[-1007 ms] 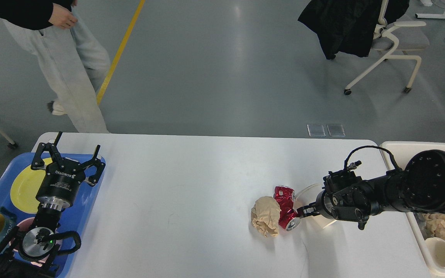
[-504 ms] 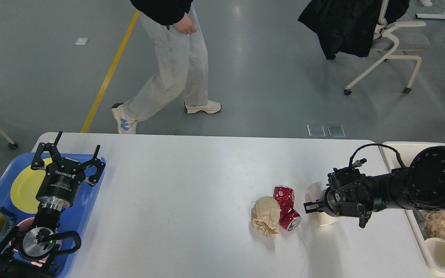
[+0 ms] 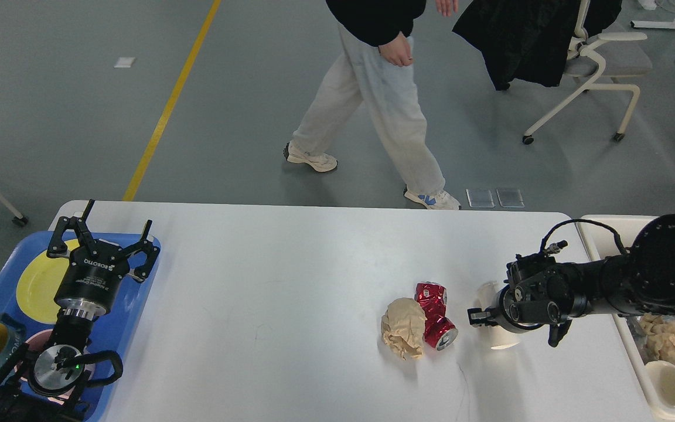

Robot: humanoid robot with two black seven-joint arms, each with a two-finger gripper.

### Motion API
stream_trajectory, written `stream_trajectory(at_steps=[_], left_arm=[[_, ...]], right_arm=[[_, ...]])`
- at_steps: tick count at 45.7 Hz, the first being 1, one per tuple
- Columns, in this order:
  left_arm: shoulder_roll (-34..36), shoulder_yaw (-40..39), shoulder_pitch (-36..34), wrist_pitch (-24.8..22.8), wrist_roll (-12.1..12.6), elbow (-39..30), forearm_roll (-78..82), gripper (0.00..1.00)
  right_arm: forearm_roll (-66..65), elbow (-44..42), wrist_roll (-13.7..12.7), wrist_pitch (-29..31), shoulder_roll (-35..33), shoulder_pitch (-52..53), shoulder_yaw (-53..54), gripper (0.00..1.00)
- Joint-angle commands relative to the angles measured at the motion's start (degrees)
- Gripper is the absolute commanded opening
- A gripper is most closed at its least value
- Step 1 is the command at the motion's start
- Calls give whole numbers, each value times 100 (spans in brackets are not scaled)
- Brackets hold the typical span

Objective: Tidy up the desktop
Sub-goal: 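Carry the paper cup into the white bin and open the right gripper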

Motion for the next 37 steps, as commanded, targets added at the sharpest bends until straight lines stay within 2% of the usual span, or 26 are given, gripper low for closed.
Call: stream_trajectory(at_steps=[1, 12, 18, 22, 31, 37], left_arm=[[0, 4, 0, 3, -7, 0, -1, 96], [0, 4, 0, 3, -8, 0, -1, 96], [0, 4, 0, 3, -8, 0, -1, 96], [0, 4, 0, 3, -8, 0, -1, 96], [0, 4, 0, 3, -8, 0, -1, 96], [0, 4, 9, 3, -8, 0, -1, 96]], right_arm=[[155, 1173, -150, 495, -573, 1226, -135, 0], [762, 3265, -106, 1207, -732, 4030, -1435, 0], [832, 3767, -88, 2174, -986, 5086, -1708, 0], [867, 4013, -44, 2438, -987, 5473, -1884, 0], [867, 3996, -9, 2299, -1127, 5597, -2200, 0], [867, 3786, 8, 1491, -1855, 5281, -2516, 0]])
